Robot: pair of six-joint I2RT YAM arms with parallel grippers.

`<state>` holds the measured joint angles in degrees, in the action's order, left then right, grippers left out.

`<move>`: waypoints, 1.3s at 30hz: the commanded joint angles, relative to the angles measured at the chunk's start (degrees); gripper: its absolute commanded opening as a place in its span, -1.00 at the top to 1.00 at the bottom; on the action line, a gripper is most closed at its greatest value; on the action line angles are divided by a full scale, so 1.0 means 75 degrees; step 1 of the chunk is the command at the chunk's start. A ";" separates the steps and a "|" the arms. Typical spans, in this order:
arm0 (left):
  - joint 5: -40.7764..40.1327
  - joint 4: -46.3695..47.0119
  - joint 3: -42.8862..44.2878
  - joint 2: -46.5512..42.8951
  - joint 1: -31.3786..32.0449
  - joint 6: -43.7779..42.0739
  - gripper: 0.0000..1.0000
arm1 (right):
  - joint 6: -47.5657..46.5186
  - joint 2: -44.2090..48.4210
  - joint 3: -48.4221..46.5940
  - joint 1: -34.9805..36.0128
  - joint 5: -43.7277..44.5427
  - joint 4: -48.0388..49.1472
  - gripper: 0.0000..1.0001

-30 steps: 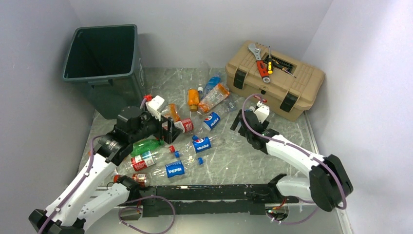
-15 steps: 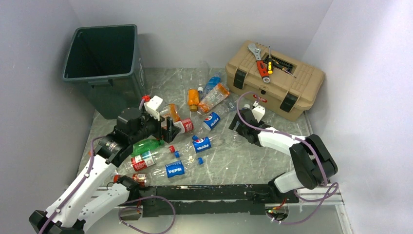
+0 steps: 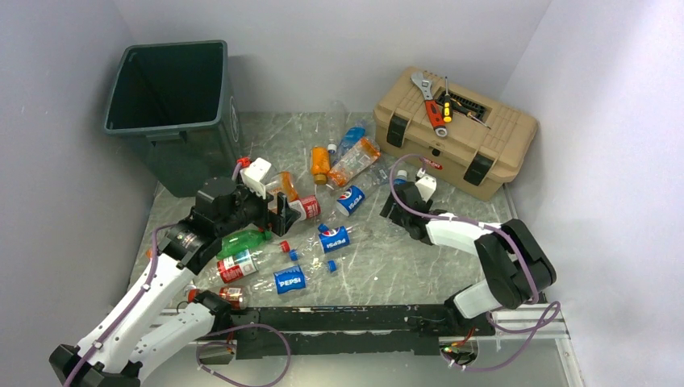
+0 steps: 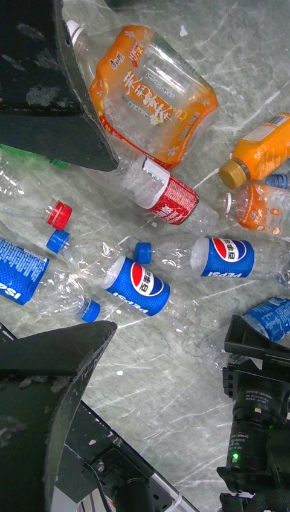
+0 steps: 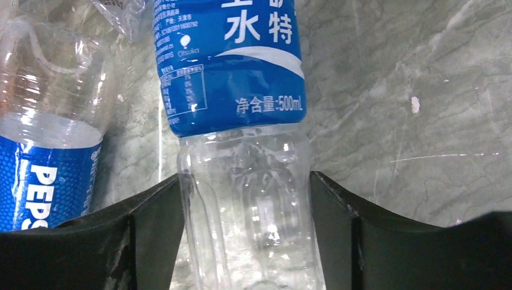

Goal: Put the plastic bottles in the bin
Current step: Pick up the plastic bottle at the center of the board.

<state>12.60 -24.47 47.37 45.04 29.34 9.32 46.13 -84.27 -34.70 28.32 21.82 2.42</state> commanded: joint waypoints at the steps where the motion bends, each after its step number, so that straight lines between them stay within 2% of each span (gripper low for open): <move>1: 0.0019 0.0246 0.0067 -0.0011 0.0025 0.0086 -0.99 | -0.0256 0.0199 0.0216 -0.0014 -0.0165 0.0275 -0.42; 9: 0.0012 0.0259 0.0058 0.0007 0.0025 0.0115 -0.99 | -0.0586 0.0944 0.0556 -0.0005 -0.0415 0.0410 0.09; 12: -0.0037 0.0251 0.0058 0.0007 0.0024 0.0130 -0.99 | -0.0899 0.1969 0.0724 0.0145 -0.0583 0.0252 0.22; 16: -0.0119 0.0300 0.0035 -0.0060 0.0025 0.0170 -0.99 | -0.1625 0.3949 0.0875 0.0764 -0.0736 -0.0066 0.34; 20: -0.0230 0.0453 -0.0022 -0.0189 0.0025 0.0242 -0.99 | -0.2595 0.5578 0.1275 0.1508 -0.2274 0.0402 0.35; 23: -0.0274 0.0730 -0.0094 -0.0345 0.0024 0.0433 -0.99 | -0.2672 0.6582 0.1781 0.1711 -0.3879 0.1109 0.34; 26: -0.0202 0.1498 -0.0314 -0.0669 0.0019 0.1169 -0.99 | -0.2484 0.7237 0.2129 0.1783 -0.5027 0.1780 0.35; 30: 0.0906 0.3547 -0.0604 -0.0892 0.0018 0.2309 -0.99 | -0.2137 0.7501 0.2459 0.1920 -0.5844 0.2731 0.36; 39: 0.3200 0.7080 -0.0480 0.1007 0.0031 0.4949 -0.99 | -0.1206 0.6902 0.3402 0.2213 -0.5881 0.5597 0.37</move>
<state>27.33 12.14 42.78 47.64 29.34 35.07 33.71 -30.63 -10.59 44.12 -20.88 29.61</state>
